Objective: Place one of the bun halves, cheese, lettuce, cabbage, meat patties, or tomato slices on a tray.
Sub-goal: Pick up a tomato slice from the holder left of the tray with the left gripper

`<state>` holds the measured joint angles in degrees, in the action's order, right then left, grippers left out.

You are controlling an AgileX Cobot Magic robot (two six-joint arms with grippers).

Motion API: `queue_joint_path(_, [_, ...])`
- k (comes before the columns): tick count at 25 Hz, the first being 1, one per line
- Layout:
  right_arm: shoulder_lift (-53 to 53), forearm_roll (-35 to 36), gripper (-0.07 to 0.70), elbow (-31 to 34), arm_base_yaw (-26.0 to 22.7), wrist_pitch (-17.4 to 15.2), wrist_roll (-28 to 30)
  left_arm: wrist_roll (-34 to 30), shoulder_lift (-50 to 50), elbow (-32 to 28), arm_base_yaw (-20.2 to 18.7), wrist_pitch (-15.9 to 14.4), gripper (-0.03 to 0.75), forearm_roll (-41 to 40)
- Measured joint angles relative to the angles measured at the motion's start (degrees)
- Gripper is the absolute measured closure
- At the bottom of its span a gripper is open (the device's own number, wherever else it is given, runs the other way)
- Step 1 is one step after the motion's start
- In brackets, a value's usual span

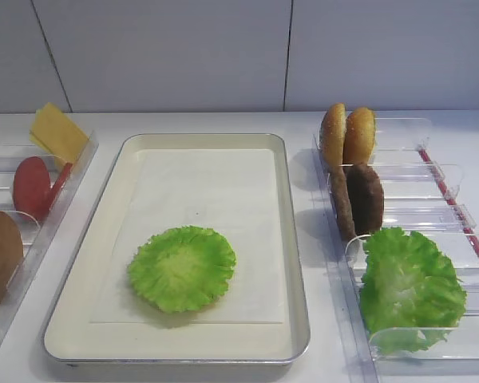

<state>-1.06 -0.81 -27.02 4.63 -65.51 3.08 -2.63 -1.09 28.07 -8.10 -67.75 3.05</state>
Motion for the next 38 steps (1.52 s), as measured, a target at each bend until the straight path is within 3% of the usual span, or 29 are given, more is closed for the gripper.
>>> queue_joint_path(22, [0.0, 0.0, 0.292, 0.0, 0.0, 0.0, 0.0, -1.2, 0.3, 1.1, 0.0, 0.5, 0.243, 0.0])
queue_joint_path(27, [0.0, 0.0, 0.292, 0.0, 0.0, 0.0, 0.0, -4.3, 8.2, 3.6, 0.0, 1.1, 0.243, 0.0])
queue_joint_path(30, [0.0, 0.0, 0.292, 0.0, 0.0, 0.0, 0.0, -7.2, 13.9, 4.8, 0.0, 3.4, 0.243, 0.1])
queue_joint_path(34, [0.0, 0.0, 0.292, 0.0, 0.0, 0.0, 0.0, -9.6, 20.8, 6.2, 0.0, 8.9, 0.243, 0.4])
queue_joint_path(38, [0.0, 0.0, 0.292, 0.0, 0.0, 0.0, 0.0, -11.6, 28.7, 8.4, 0.0, 11.3, 0.243, 0.4])
